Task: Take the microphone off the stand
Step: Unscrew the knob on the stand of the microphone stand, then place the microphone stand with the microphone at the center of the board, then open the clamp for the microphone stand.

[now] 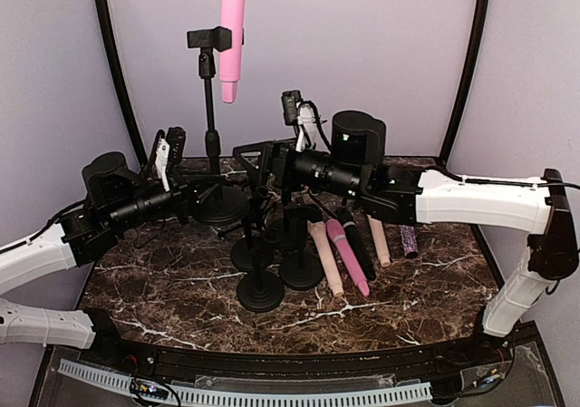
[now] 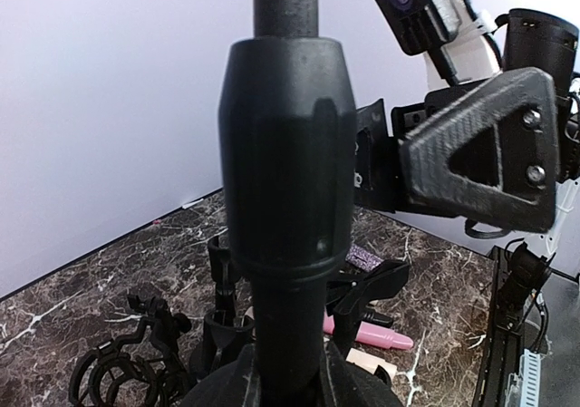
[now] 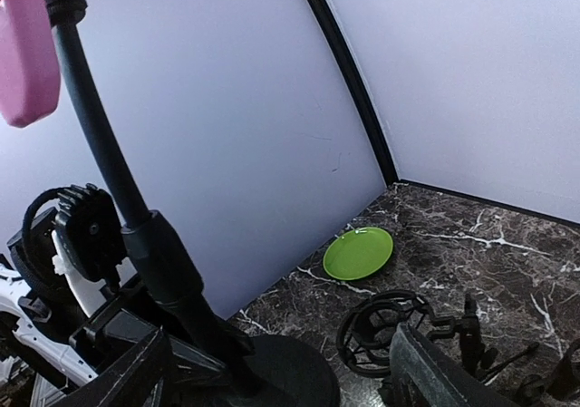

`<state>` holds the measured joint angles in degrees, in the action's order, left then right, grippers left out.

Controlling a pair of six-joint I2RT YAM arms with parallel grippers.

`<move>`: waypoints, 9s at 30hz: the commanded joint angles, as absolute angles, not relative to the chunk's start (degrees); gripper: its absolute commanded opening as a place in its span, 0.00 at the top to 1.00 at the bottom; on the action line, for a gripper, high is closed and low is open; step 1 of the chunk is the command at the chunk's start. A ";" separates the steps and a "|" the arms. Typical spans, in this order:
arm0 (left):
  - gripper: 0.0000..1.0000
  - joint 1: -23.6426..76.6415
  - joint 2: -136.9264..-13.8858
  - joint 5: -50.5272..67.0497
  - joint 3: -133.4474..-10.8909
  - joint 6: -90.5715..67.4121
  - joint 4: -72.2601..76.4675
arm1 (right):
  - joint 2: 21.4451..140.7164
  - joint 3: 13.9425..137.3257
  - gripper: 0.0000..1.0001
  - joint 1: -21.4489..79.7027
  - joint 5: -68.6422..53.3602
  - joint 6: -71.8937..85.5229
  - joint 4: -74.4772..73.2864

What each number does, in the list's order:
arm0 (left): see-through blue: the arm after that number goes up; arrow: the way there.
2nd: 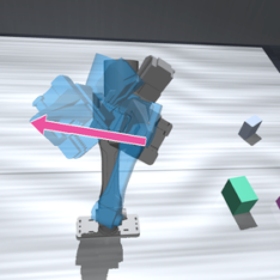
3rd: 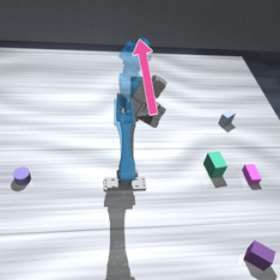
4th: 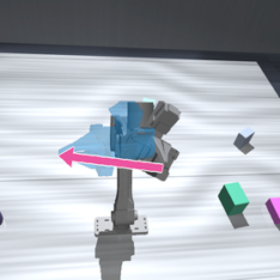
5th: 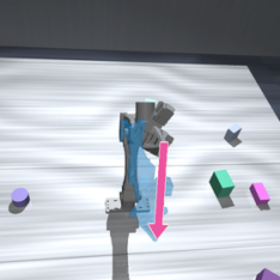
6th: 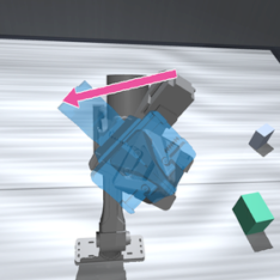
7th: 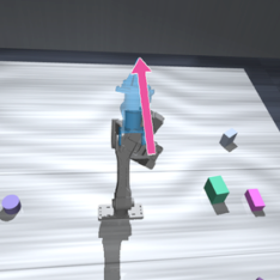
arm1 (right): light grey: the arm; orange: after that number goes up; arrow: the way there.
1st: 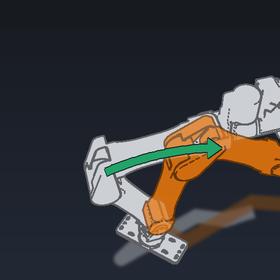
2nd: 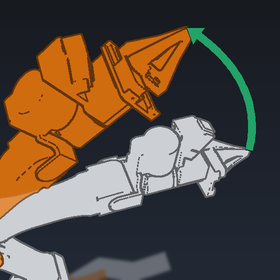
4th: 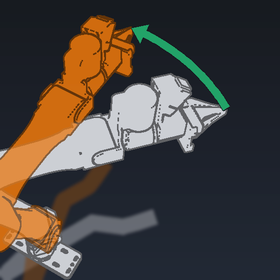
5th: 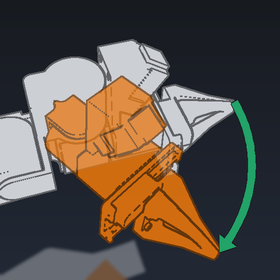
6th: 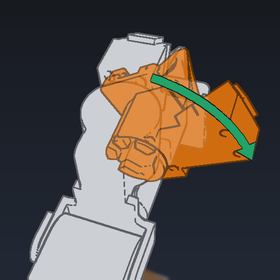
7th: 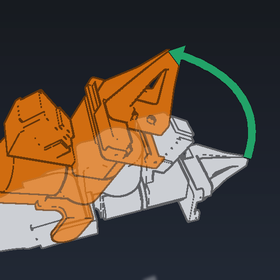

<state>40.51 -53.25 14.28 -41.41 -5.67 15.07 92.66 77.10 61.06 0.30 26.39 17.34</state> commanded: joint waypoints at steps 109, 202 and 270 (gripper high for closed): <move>1.00 47.39 -61.84 52.30 -54.00 2.72 7.91 | 77.95 79.19 0.01 49.92 -34.52 13.89 18.67; 0.84 46.97 -78.35 -13.16 -6.22 0.98 62.27 | 113.27 90.03 0.90 63.45 -9.47 8.62 23.72; 0.08 22.71 -49.91 47.26 -42.51 8.09 -16.71 | 107.66 86.73 0.89 58.06 -30.85 7.32 18.03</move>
